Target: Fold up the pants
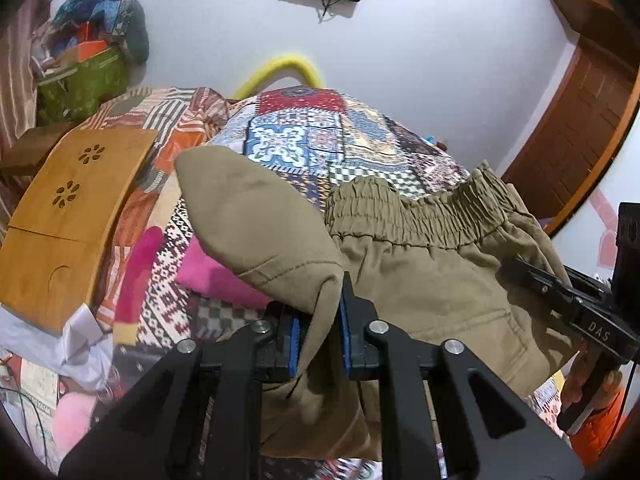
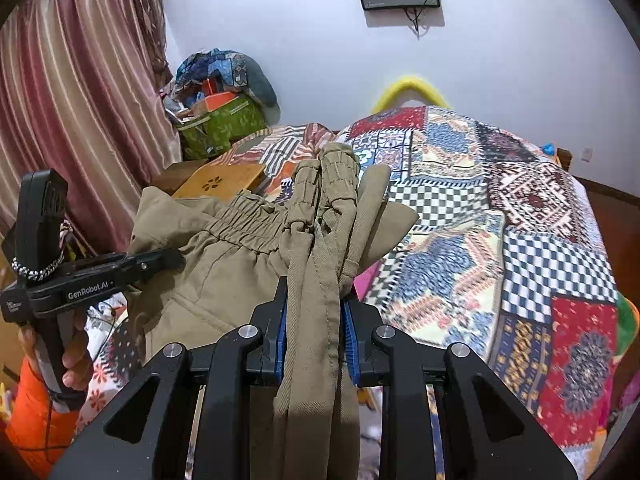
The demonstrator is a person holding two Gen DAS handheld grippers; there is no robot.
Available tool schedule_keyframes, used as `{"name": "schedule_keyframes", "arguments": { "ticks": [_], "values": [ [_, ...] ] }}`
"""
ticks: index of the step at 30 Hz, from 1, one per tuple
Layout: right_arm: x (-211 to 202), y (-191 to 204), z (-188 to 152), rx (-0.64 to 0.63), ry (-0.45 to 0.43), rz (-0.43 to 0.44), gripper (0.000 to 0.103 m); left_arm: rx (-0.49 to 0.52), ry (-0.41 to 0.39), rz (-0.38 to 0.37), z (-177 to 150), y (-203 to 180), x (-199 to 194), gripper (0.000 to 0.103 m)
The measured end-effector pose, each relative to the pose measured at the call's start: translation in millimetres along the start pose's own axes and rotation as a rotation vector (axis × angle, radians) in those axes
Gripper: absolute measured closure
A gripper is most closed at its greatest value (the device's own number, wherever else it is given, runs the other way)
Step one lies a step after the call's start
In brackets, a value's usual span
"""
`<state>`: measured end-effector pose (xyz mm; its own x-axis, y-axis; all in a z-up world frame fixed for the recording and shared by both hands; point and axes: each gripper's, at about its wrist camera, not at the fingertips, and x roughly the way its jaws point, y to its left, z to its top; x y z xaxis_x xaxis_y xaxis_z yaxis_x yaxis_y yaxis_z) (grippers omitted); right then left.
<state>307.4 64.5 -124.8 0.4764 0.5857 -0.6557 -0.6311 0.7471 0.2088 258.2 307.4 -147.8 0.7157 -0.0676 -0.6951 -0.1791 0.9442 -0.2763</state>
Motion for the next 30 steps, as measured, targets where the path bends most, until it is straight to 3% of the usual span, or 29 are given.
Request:
{"name": "schedule_keyframes", "arguments": {
  "ticks": [9, 21, 28, 30],
  "values": [
    [58, 5, 22, 0.019, 0.008, 0.0, 0.083, -0.027, 0.02, 0.036, 33, 47, 52, 0.09],
    [115, -14, 38, 0.087, 0.017, -0.037, 0.083, -0.032, 0.062, 0.065, 71, 76, 126, 0.091],
    [163, -21, 25, 0.08, 0.143, -0.072, 0.083, -0.035, 0.143, 0.154, 57, 98, 174, 0.09],
    [172, -23, 18, 0.069, 0.188, -0.079, 0.081, -0.039, 0.147, 0.153, 52, 105, 177, 0.082]
  ]
}}
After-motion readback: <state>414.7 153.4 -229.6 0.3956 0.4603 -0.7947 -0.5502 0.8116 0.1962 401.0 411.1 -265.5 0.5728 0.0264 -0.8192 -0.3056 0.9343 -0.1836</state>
